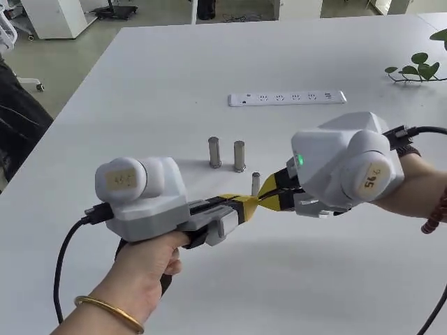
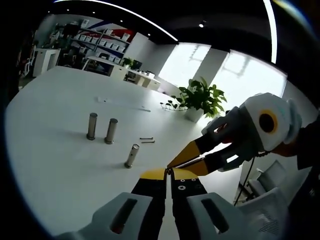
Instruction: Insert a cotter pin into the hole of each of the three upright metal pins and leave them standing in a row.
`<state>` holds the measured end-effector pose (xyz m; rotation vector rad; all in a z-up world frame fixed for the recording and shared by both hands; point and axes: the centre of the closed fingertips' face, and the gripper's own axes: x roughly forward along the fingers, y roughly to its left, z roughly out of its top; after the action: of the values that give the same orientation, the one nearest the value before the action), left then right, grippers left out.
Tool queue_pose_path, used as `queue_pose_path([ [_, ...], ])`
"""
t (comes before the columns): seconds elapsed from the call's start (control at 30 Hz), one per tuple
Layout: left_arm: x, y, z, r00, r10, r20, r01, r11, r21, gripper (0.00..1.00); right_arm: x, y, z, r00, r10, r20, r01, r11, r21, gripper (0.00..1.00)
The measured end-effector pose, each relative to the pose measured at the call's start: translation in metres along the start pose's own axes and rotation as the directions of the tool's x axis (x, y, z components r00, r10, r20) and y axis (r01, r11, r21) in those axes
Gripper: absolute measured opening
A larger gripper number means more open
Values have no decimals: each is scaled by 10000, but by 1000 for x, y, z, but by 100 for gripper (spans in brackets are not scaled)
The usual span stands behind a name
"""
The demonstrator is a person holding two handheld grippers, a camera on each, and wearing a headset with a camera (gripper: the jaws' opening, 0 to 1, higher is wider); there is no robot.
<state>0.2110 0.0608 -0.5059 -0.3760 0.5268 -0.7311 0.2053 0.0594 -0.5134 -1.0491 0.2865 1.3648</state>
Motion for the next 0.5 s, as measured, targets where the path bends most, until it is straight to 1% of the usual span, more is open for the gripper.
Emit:
queue_pose_path([
  [0.03,0,1,1,10000,43,81,-42,10000,-10,0,0,-1,0,10000,-75,10,75,10000,56,0],
  [0.13,-1,-1,2,9999,93,116,-95,9998,177,0,0,-3,1,9999,-111,37,111,9999,122,0],
  [0.17,0,1,2,9999,94,116,-96,9997,216,0,0,-2,1,9999,-96,63,95,9998,188,0],
  [0.33,-2,0,2,9999,52,136,-58,9989,459,0,0,-4,0,9996,-152,224,131,9957,917,0],
  [0.4,-2,-1,0,9999,110,67,-114,9974,716,0,1,-3,0,9996,-81,269,52,9943,1066,2],
  [0.5,-2,-1,0,10000,85,44,-89,9965,825,0,1,0,-1,9996,37,294,-75,9915,1295,4],
])
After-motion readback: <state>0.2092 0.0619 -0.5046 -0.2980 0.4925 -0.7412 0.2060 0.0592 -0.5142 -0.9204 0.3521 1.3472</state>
